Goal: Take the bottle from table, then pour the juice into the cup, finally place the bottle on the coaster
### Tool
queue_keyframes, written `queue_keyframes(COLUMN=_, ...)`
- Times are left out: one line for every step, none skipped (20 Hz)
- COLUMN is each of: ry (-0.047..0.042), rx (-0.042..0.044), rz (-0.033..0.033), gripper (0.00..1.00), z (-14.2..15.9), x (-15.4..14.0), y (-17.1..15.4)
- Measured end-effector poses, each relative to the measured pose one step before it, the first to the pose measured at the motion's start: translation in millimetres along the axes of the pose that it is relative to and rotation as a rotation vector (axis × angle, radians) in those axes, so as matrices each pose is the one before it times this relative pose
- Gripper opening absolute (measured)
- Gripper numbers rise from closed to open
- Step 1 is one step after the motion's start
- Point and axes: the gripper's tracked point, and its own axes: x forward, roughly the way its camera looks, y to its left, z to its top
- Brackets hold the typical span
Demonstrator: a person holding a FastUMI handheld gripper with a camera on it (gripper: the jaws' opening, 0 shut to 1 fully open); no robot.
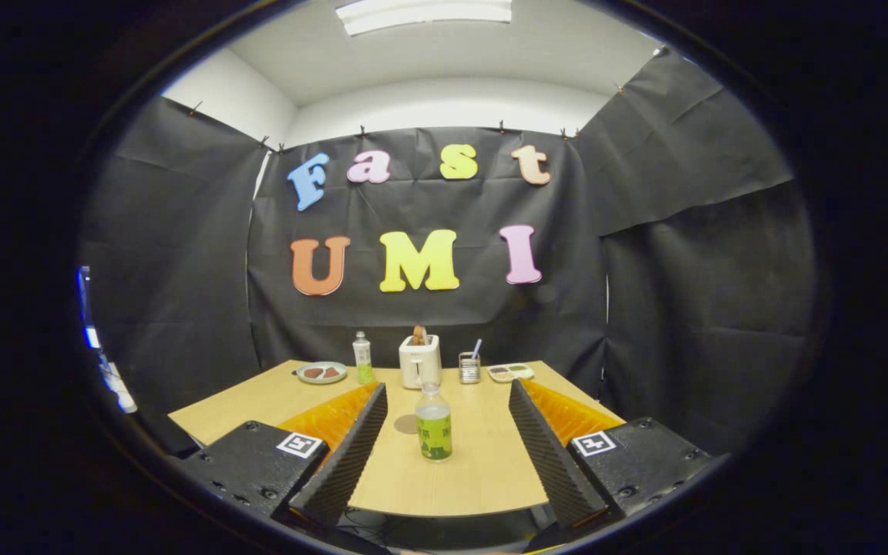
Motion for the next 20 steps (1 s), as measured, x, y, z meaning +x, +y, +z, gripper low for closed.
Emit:
queue_keyframes(ry=0.00522, rx=0.00051, rz=0.00162, gripper=1.0, z=-3.56, x=4.48, y=0.79)
queue_keyframes(ry=0.00733, rx=-0.00002, rz=0.00154, gripper=1.0, z=-3.01, x=5.08, y=0.43)
queue_keyframes(ry=0.01281, rx=-0.00119, rz=0.00082, gripper=1.0, z=-5.97, x=6.13, y=-0.41)
queue_keyframes(ry=0.01148, rx=-0.00025, rz=0.00356, gripper=1.0, z=-4.2, x=5.42, y=-0.19)
queue_keyframes(ry=0.00897, rx=-0.00112, rz=0.00254, gripper=1.0, z=-4.48, x=5.68, y=-0.85)
queue_keyframes(ry=0.00458, rx=-0.00204, rz=-0.00298, gripper=1.0, z=-3.6, x=5.63, y=-1.34)
queue_keyframes(ry=0.0039, rx=-0.00196, rz=-0.00627, gripper=1.0, z=-4.52, x=6.58, y=-2.94)
queue_keyframes(ry=0.00646, rx=0.00089, rz=0.00077, gripper=1.0, z=-4.16, x=6.92, y=-0.32)
queue_keyframes(ry=0.01052, rx=0.00209, rz=0.00579, gripper=1.0, z=-6.66, x=8.09, y=2.2)
queue_keyframes(ry=0.01335, rx=0.00158, rz=0.008, gripper=1.0, z=-5.95, x=7.67, y=1.14)
queue_keyframes(ry=0.01286, rx=-0.00116, rz=0.0067, gripper=1.0, z=-7.1, x=7.54, y=0.25)
queue_keyframes(ry=0.01114, rx=-0.0026, rz=0.00384, gripper=1.0, z=-4.76, x=7.83, y=-0.16)
queue_keyframes(ry=0.0097, rx=-0.00159, rz=0.00213, gripper=1.0, z=-5.3, x=8.18, y=-0.9)
queue_keyframes(ry=0.00852, rx=0.00024, rz=0.00435, gripper=1.0, z=-4.04, x=7.55, y=-0.91)
queue_keyframes(ry=0.01122, rx=0.00206, rz=0.00498, gripper=1.0, z=-5.68, x=8.68, y=0.54)
queue_keyframes(ry=0.01322, rx=0.003, rz=0.00723, gripper=1.0, z=-4.4, x=8.06, y=0.9)
queue_keyframes(ry=0.01168, rx=0.00506, rz=0.00555, gripper=1.0, z=-5.12, x=8.6, y=0.59)
queue_keyframes(ry=0.00957, rx=0.00448, rz=0.00266, gripper=1.0, z=-2.97, x=7.33, y=0.1)
queue_keyframes(ry=0.00654, rx=0.0031, rz=0.00879, gripper=1.0, z=-3.85, x=7.39, y=2.24)
queue_keyframes(ry=0.00599, rx=0.00108, rz=0.00579, gripper=1.0, z=-2.81, x=6.88, y=2.3)
